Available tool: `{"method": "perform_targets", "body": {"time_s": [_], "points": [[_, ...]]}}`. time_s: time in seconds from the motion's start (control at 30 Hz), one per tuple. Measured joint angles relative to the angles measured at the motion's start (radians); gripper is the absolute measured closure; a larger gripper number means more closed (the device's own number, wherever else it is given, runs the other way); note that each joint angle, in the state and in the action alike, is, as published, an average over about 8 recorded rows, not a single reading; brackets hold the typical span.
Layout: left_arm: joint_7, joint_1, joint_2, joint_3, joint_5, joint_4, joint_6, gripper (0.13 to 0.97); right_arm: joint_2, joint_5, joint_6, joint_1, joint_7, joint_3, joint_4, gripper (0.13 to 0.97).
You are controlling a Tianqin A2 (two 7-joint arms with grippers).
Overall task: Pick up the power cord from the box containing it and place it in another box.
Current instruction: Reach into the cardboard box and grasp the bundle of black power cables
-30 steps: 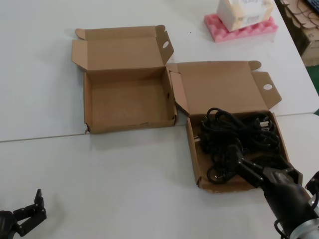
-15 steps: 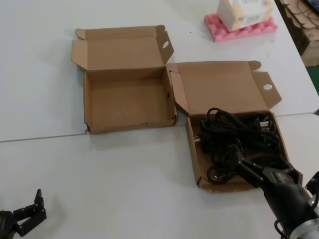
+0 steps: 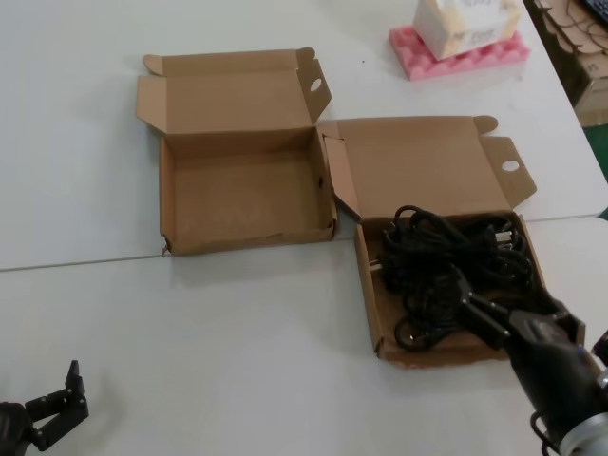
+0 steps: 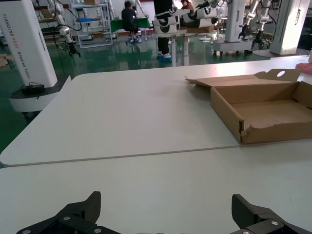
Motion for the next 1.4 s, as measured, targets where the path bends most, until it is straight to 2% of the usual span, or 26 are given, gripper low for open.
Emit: {"method": "perform_targets", "body": {"time_s": [0.13,0.27,0.43,0.6,0.77,0.87,1.0,1.2,1.3,1.4], "points": [[0.0,0.0,0.0,0.0,0.0,0.0,0.0,0.143,-0.031,-0.043,-0.056,-0.001,0.0,0.067,0.027,0.129],[0.0,0.0,0.0,0.0,0.0,0.0,0.0,0.152,-0.021,-0.095,-0.107,0.007,0.0,0.108,0.056,0.129],[0.0,0.0,0.0,0.0,0.0,0.0,0.0,0.198,0.074,-0.17,-0.102,0.045,0.0,0.053,0.044,0.129],[0.0,0.0,0.0,0.0,0.0,0.0,0.0,0.252,0.219,-0.329,0.019,0.141,0.0,-0.136,-0.047,0.129],[0.0,0.0,0.0,0.0,0.0,0.0,0.0,0.339,0.348,-0.543,0.192,0.299,0.0,-0.392,-0.183,0.13],[0.0,0.0,0.0,0.0,0.0,0.0,0.0,0.382,0.402,-0.609,0.282,0.395,0.0,-0.546,-0.253,0.133],[0.0,0.0,0.0,0.0,0.0,0.0,0.0,0.483,0.449,-0.6,0.373,0.506,0.0,-0.739,-0.32,0.136],[0.0,0.0,0.0,0.0,0.0,0.0,0.0,0.607,0.491,-0.505,0.477,0.643,0.0,-1.003,-0.383,0.177],[0.0,0.0,0.0,0.0,0.0,0.0,0.0,0.678,0.504,-0.462,0.51,0.684,0.0,-1.093,-0.402,0.202],[0.0,0.0,0.0,0.0,0.0,0.0,0.0,0.749,0.511,-0.433,0.527,0.706,0.0,-1.142,-0.416,0.235]]}}
